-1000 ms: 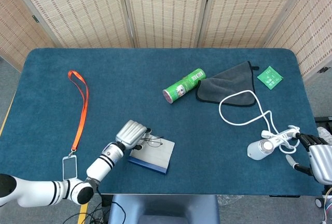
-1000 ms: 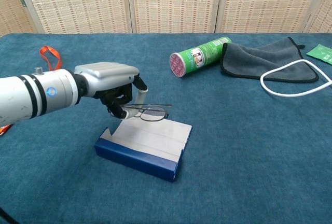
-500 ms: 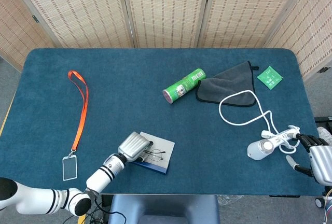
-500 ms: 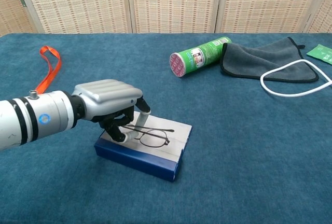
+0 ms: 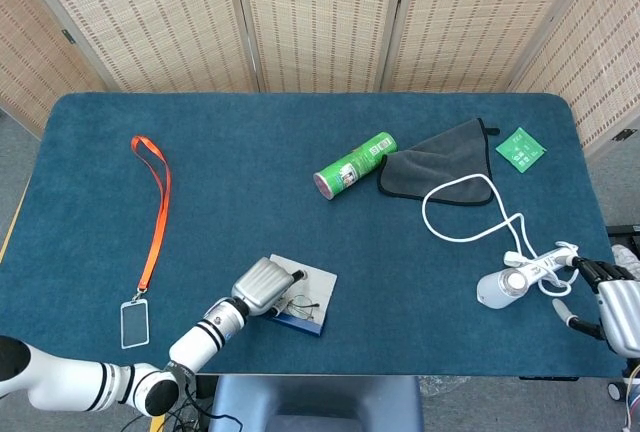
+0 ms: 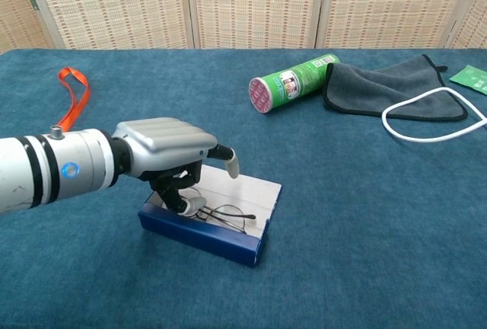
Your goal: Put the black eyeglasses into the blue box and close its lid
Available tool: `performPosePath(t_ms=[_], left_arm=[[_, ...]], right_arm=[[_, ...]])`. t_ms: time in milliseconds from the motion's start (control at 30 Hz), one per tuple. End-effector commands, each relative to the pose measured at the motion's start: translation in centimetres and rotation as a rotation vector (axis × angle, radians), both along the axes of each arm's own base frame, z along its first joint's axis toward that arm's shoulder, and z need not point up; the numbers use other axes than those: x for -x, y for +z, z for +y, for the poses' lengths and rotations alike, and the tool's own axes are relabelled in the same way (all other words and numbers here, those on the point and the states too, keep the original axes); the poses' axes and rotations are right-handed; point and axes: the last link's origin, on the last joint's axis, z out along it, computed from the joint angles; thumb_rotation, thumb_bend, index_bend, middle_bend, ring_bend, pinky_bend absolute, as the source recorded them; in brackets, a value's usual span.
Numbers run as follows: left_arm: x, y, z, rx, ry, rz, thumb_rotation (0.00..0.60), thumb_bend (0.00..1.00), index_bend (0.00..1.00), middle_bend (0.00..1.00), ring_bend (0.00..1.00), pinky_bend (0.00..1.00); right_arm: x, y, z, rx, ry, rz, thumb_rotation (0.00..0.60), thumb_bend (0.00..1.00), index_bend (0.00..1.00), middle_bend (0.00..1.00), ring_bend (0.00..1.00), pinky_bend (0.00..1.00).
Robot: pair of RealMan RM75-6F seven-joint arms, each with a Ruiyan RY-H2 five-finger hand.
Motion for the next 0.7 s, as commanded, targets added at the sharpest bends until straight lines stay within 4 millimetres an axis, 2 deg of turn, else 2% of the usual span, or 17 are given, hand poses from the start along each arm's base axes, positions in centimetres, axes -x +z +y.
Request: performPosePath(t_ms=[33,100,267,333,700], left_arm=[[-0.7,1.1,0.1,0.001,0.003,-0.009,0.6,0.47,0.26,0.94,0.95,1.0],[-1.1,1.8,0.1,0.007,0.002,-0.014,0.6,0.5,0.27,0.94,0.95,1.0],[-1.7,3.5,0.2,0.084,0.002,0.042,0.6,0.71,0.28,0.94,0.96,1.0],[-1.8,3.9,0.3,0.113,0.007,0.077,0.6,0.76,0.27,0.94,0.96,1.0],[-1.6,3.1,0.1,0.187,0.039,0.234,0.6,0.79,0.17,0.96,1.0,1.0]], right_arm=[[0.1,0.1,0.0,0.002,-0.001,0.0,0.6,0.26,0.29,0.39,0.4,0.38],[0.1,0.1,0.0,0.002,-0.002,0.0,0.6,0.26,0.29,0.39,0.4,0.38],[0.2,0.0,0.0,0.003,-0.001,-0.005,0.6,0.26,0.29,0.39,0.4,0.38],[0.3,0.0,0.1,0.004,-0.003,-0.007,0.6,0.26,0.29,0.39,0.4,0.38],[0.7,0.1,0.2,0.007,-0.008,-0.014,0.6,0.26,0.29,0.39,0.41,0.38]])
